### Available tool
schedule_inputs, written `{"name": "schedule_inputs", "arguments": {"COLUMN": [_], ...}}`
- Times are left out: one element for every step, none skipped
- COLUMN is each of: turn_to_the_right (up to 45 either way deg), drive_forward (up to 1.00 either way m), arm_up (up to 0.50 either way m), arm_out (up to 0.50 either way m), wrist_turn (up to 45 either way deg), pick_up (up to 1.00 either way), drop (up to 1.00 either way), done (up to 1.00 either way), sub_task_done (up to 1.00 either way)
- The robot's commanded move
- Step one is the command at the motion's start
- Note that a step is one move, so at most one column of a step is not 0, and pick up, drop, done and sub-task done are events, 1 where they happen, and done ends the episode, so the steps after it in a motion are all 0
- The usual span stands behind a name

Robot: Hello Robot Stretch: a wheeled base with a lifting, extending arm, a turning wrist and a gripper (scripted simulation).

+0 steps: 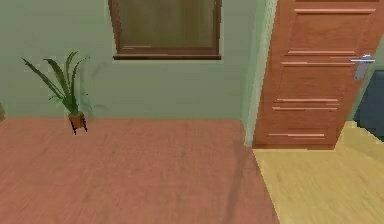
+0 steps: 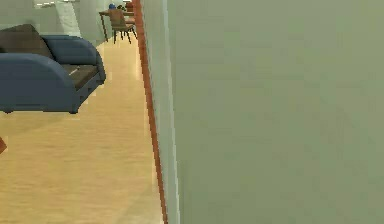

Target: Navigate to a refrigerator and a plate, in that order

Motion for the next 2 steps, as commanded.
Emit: {"name": "schedule_inputs", "arguments": {"turn_to_the_right": [6.0, 0.0], "drive_forward": [0.00, 0.30], "arm_up": [0.00, 0.00], "arm_out": [0.00, 0.00], "wrist_turn": [0.0, 0.0], "pick_up": [0.00, 0.00], "drop": [0.00, 0.00], "done": [0.00, 0.00], "sub_task_done": [0.00, 0.00]}}
